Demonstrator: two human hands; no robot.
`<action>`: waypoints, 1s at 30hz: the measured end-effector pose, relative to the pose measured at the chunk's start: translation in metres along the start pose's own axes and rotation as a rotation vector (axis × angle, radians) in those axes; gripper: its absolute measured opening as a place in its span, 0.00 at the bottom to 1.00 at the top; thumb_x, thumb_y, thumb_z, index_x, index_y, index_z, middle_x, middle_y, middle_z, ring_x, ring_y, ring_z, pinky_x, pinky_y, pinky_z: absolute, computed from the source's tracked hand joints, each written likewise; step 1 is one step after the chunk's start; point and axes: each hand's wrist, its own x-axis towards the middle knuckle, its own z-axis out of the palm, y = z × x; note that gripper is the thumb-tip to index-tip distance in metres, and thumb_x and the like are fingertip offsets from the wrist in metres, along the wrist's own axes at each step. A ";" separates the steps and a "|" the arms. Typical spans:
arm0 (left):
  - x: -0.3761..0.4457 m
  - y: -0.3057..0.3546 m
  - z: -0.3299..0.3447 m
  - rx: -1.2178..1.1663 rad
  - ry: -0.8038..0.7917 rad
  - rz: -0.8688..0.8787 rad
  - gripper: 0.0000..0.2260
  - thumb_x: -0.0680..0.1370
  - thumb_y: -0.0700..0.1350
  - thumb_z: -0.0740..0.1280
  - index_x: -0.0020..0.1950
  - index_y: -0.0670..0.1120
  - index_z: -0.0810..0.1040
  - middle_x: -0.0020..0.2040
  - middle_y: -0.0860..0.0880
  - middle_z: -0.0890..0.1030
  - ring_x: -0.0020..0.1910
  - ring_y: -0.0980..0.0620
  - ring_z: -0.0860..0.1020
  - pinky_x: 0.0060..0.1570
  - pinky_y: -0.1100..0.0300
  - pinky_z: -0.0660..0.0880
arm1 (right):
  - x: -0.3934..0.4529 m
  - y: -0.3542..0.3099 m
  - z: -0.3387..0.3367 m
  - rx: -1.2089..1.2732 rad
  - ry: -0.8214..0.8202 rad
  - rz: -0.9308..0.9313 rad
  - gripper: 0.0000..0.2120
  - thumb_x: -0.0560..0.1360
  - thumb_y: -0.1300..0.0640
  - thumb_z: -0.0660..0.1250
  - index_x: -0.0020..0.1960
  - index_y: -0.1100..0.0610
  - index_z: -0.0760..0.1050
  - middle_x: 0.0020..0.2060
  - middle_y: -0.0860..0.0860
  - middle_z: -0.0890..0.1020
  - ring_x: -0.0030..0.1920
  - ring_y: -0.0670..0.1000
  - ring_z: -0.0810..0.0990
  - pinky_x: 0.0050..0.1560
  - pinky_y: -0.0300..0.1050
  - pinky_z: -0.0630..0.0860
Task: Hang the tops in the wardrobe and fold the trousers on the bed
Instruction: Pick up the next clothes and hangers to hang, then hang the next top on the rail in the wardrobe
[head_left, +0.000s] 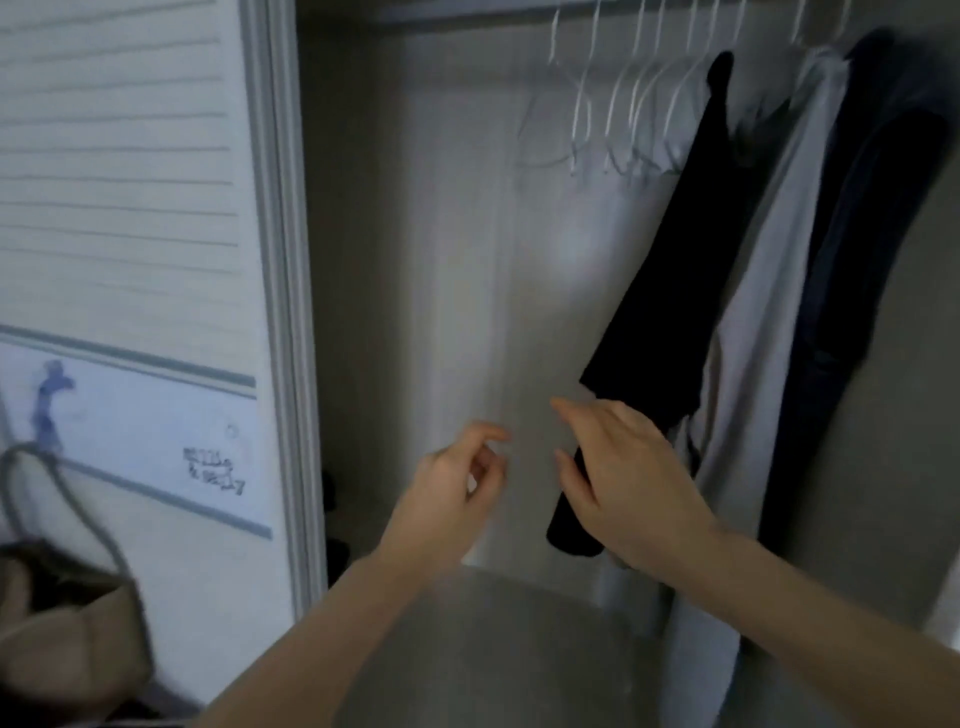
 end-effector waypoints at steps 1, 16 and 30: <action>-0.020 0.001 -0.008 0.024 0.009 -0.025 0.07 0.80 0.45 0.63 0.57 0.55 0.72 0.39 0.55 0.80 0.41 0.55 0.80 0.44 0.54 0.78 | -0.008 -0.009 0.007 0.081 -0.008 -0.014 0.19 0.75 0.56 0.65 0.63 0.64 0.74 0.49 0.58 0.82 0.52 0.60 0.80 0.55 0.54 0.77; -0.367 0.136 -0.032 0.544 0.724 -0.778 0.07 0.80 0.46 0.64 0.51 0.59 0.75 0.38 0.57 0.81 0.34 0.55 0.79 0.35 0.59 0.75 | -0.198 -0.177 0.018 0.974 -0.330 -0.525 0.17 0.77 0.58 0.63 0.63 0.65 0.74 0.50 0.58 0.82 0.52 0.60 0.79 0.52 0.56 0.76; -0.601 0.318 0.012 0.747 1.360 -1.256 0.06 0.77 0.48 0.62 0.49 0.59 0.75 0.34 0.56 0.81 0.35 0.57 0.79 0.37 0.68 0.72 | -0.364 -0.330 -0.106 1.343 -0.564 -1.102 0.16 0.77 0.58 0.64 0.63 0.64 0.74 0.49 0.56 0.82 0.53 0.58 0.77 0.54 0.55 0.74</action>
